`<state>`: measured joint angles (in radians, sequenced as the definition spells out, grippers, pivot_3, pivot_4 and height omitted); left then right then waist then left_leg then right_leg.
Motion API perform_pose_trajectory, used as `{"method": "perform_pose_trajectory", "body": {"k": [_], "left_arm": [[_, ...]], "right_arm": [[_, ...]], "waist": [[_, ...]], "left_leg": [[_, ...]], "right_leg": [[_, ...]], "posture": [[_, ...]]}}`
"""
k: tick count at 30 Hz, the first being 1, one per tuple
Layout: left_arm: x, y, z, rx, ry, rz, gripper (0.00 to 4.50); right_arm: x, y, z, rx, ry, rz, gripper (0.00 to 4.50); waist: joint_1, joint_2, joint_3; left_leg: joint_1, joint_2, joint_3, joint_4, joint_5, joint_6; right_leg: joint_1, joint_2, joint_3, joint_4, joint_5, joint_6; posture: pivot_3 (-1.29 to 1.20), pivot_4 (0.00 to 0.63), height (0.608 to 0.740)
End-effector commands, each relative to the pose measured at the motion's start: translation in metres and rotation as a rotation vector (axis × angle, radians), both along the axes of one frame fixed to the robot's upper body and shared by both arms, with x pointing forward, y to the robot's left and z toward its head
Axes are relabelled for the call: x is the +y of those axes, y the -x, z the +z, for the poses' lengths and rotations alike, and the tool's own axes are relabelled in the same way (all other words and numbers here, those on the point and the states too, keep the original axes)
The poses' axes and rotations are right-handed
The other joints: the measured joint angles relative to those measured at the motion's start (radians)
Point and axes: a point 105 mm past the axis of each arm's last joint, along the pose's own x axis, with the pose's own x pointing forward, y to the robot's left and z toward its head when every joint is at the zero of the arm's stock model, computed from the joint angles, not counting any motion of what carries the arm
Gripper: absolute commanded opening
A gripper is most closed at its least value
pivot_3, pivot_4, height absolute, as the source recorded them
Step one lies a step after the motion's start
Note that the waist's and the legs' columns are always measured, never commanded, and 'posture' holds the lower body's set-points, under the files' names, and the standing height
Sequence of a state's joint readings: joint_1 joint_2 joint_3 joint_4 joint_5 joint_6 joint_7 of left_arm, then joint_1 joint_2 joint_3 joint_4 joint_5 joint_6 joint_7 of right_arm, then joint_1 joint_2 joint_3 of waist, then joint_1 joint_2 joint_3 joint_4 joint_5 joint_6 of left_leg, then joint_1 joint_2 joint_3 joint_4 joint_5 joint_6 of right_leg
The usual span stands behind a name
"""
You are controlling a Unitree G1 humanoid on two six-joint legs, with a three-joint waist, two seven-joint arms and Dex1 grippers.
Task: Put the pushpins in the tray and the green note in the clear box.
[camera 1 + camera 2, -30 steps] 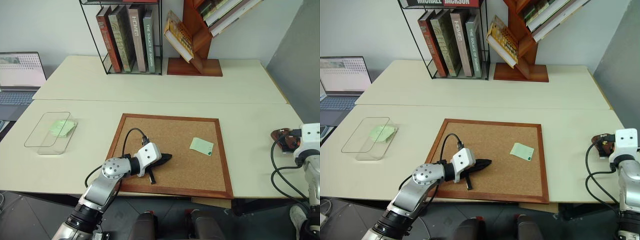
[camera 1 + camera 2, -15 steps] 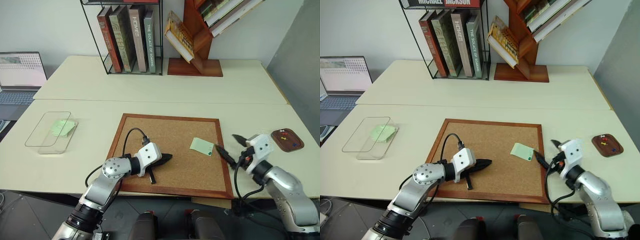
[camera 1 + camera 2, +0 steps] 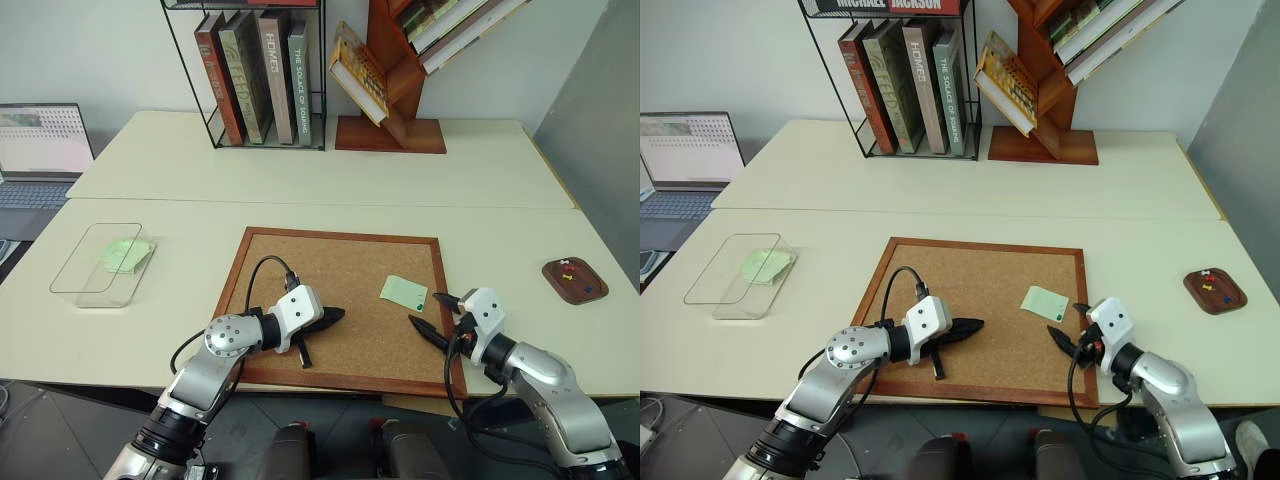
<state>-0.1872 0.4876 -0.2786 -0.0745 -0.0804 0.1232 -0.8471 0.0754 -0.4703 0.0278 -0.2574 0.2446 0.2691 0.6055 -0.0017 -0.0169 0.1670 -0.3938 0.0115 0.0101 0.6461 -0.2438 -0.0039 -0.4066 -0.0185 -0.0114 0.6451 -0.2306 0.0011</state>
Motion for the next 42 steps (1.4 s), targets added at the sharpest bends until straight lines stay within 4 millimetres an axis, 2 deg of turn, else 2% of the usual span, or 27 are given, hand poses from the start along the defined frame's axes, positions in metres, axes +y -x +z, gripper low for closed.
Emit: {"method": "perform_pose_trajectory", "body": {"k": [1, 3, 9, 16, 23, 27, 33, 37, 42], "left_arm": [[0.001, 0.007, -0.013, 0.046, -0.039, -0.017, 0.00], [0.001, 0.007, -0.013, 0.046, -0.040, -0.018, 0.00], [0.002, 0.007, -0.013, 0.046, -0.042, -0.018, 0.00], [0.001, 0.007, -0.013, 0.046, -0.041, -0.019, 0.00], [0.000, 0.007, -0.014, 0.050, -0.036, -0.019, 0.00], [-0.002, 0.007, -0.013, 0.053, -0.028, -0.018, 0.00], [-0.004, 0.005, -0.009, 0.044, -0.022, -0.029, 0.00], [-0.009, -0.001, 0.014, -0.021, 0.021, -0.024, 0.00], [0.000, -0.009, 0.046, -0.049, 0.106, 0.027, 0.00]], "right_arm": [[0.006, -0.001, 0.004, -0.043, 0.023, 0.030, 2.83], [0.007, -0.001, 0.003, -0.047, 0.023, 0.032, 2.55], [0.007, -0.002, 0.003, -0.052, 0.023, 0.034, 1.28], [0.003, -0.002, 0.005, -0.063, 0.040, 0.030, 0.04], [0.009, -0.003, 0.023, -0.114, 0.029, 0.063, 0.04], [0.023, -0.001, 0.050, -0.193, 0.005, 0.124, 0.04], [0.027, -0.003, 0.076, -0.248, -0.012, 0.161, 0.04], [0.029, -0.005, 0.090, -0.267, -0.035, 0.173, 0.04], [0.029, -0.009, 0.095, -0.273, -0.040, 0.166, 0.04]], "waist": [[0.000, 0.000, 0.000], [0.000, 0.000, 0.000], [0.000, 0.000, 0.000], [0.000, 0.000, 0.000], [0.000, 0.000, 0.000], [0.000, 0.000, 0.000], [0.000, 0.000, 0.000], [0.001, -0.001, 0.000], [0.001, -0.004, 0.003]], "left_leg": [[0.000, 0.000, 0.000, 0.000, 0.000, 0.000], [0.000, 0.000, 0.000, 0.000, 0.000, 0.000], [0.000, 0.000, 0.000, 0.000, 0.000, 0.000], [0.000, 0.000, 0.000, 0.000, 0.000, 0.000], [0.000, 0.000, 0.000, 0.000, 0.000, 0.000], [0.000, 0.000, 0.000, 0.000, 0.000, 0.000], [0.000, 0.000, -0.001, 0.000, 0.000, 0.000], [-0.002, 0.000, -0.001, 0.000, 0.000, 0.000], [-0.004, 0.000, -0.001, 0.000, 0.000, 0.000]], "right_leg": [[0.000, 0.000, 0.000, 0.000, 0.000, 0.000], [0.000, 0.000, 0.000, 0.000, 0.000, 0.000], [0.000, 0.000, 0.000, 0.000, 0.000, 0.000], [0.000, 0.000, 0.000, 0.000, 0.000, 0.000], [0.000, 0.000, 0.000, 0.000, 0.000, 0.000], [0.000, 0.000, 0.000, 0.000, 0.000, 0.000], [0.000, 0.000, -0.001, 0.000, 0.000, 0.000], [-0.001, 0.000, -0.001, -0.001, 0.001, 0.001], [-0.003, 0.000, -0.001, 0.000, 0.001, 0.002]], "posture": [[0.00, 0.150, 0.740], [0.00, 0.150, 0.740], [0.00, 0.150, 0.740], [0.00, 0.150, 0.740], [0.00, 0.150, 0.740], [0.00, 0.150, 0.740], [0.00, 0.150, 0.740], [0.00, 0.150, 0.740], [0.00, 0.150, 0.740]]}}
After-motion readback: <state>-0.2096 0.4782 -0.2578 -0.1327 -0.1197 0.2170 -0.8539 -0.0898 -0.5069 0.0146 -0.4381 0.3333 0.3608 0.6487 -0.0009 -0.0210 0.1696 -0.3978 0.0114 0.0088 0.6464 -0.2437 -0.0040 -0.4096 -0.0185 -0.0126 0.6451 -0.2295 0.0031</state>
